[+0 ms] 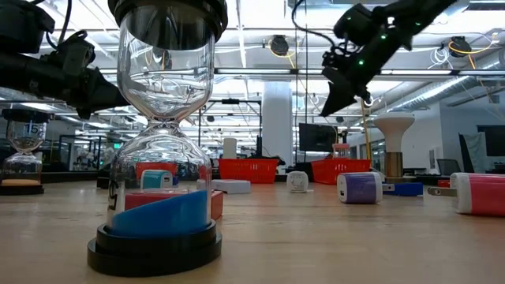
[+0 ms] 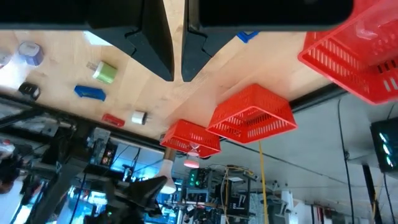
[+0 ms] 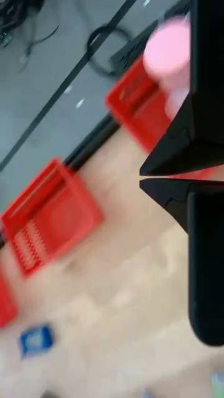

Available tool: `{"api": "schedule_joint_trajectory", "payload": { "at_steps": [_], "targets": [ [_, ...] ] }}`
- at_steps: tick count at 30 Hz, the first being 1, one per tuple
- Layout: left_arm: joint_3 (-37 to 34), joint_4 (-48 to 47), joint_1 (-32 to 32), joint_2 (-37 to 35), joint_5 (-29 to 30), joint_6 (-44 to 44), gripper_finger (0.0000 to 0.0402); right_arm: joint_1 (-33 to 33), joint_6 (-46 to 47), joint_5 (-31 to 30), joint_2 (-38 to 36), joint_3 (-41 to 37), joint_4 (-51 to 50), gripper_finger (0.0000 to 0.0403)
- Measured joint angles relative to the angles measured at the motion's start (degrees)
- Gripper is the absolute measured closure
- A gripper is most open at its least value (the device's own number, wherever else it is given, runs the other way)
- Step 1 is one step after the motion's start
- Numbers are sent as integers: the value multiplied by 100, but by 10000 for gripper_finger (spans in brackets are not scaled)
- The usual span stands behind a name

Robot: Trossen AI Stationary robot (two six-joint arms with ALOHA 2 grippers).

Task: Pick & Place Office items
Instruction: Put the black digital clock into the middle red bin

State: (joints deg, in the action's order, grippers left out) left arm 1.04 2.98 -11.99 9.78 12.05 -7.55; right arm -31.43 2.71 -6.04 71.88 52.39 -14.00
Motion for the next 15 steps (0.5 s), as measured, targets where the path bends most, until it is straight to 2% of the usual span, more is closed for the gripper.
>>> {"api": "schedule_joint_trajectory", "payload": {
  "at_steps": [3, 6, 10, 15],
  "targets": [
    [-1, 8, 0, 2, 0, 1310, 371, 280, 106, 27, -212, -499, 609, 389],
    [-1, 13, 0, 2, 1, 2087, 371, 513, 113, 27, -307, -845, 1022, 400],
    [-1, 14, 0, 2, 0, 2171, 371, 767, 115, 22, -315, -1176, 1598, 397],
    [-2, 252, 0, 2, -6, 1663, 371, 969, 116, 23, -315, -1541, 2442, 402]
  ]
}}
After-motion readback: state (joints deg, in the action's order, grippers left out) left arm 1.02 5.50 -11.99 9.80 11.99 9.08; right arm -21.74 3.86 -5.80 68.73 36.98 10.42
